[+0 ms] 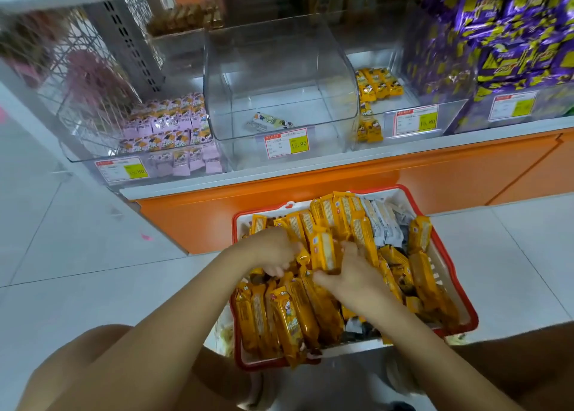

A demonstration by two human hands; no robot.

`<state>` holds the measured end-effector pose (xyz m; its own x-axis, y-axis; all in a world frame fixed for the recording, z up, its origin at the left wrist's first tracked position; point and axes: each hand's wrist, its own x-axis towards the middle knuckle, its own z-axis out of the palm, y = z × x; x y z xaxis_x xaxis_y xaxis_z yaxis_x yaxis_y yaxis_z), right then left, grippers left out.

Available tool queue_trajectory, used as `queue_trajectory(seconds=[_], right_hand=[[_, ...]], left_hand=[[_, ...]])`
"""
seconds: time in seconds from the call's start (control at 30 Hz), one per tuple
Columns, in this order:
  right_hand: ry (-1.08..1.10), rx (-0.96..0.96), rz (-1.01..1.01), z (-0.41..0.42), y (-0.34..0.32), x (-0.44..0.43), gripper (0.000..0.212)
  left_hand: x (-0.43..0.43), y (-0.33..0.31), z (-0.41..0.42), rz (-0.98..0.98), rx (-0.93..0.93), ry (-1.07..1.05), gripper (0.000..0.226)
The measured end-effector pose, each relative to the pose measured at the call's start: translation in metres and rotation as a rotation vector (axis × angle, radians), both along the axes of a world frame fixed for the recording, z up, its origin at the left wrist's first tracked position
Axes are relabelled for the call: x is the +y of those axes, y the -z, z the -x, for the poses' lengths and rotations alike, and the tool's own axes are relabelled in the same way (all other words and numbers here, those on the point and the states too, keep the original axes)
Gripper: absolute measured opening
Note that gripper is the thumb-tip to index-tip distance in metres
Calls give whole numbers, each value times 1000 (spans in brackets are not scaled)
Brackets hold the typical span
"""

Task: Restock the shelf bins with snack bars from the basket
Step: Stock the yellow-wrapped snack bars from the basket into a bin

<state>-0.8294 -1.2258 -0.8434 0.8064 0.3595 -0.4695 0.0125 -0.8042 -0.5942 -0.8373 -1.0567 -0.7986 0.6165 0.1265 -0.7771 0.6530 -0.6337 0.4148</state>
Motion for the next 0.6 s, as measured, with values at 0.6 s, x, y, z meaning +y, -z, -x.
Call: queue_trajectory(seconds=[0.6], right_hand=[[316,118,-940,-60,-67,-21,41]], left_hand=[[-6,-52,-28,960,-442,-704,43]])
